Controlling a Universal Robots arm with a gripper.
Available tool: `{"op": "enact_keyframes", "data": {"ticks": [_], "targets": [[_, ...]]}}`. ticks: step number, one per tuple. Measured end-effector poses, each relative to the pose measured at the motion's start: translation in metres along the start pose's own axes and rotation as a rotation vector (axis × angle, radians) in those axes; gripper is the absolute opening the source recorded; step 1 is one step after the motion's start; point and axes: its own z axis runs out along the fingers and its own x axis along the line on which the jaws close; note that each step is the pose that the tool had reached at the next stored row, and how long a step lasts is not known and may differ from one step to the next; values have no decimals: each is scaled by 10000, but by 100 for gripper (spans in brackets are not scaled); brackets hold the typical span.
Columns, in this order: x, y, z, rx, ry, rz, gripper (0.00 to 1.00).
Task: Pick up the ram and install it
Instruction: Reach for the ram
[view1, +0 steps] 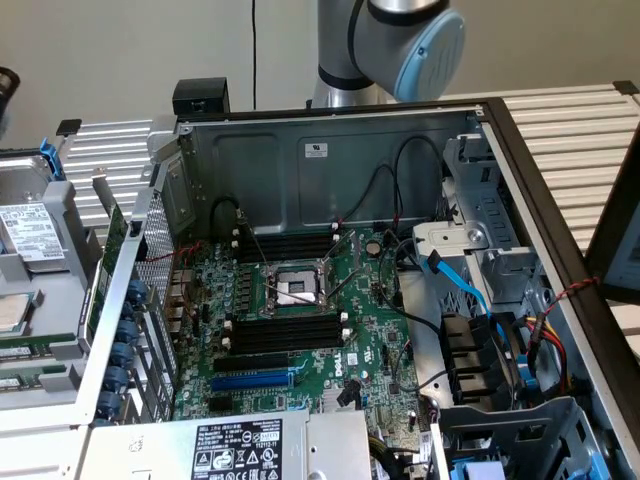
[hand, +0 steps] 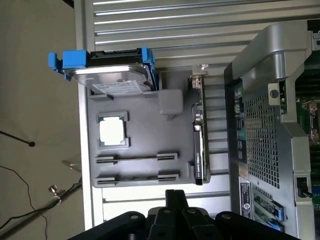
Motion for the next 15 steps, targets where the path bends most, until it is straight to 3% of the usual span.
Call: {"op": "enact_keyframes", "data": {"ticks": [7, 10, 15], "targets": [[103, 107, 27, 174, 406, 27, 11], [170, 161, 50, 218, 462, 31, 11], [335, 233, 94, 252, 501, 36, 11]]}}
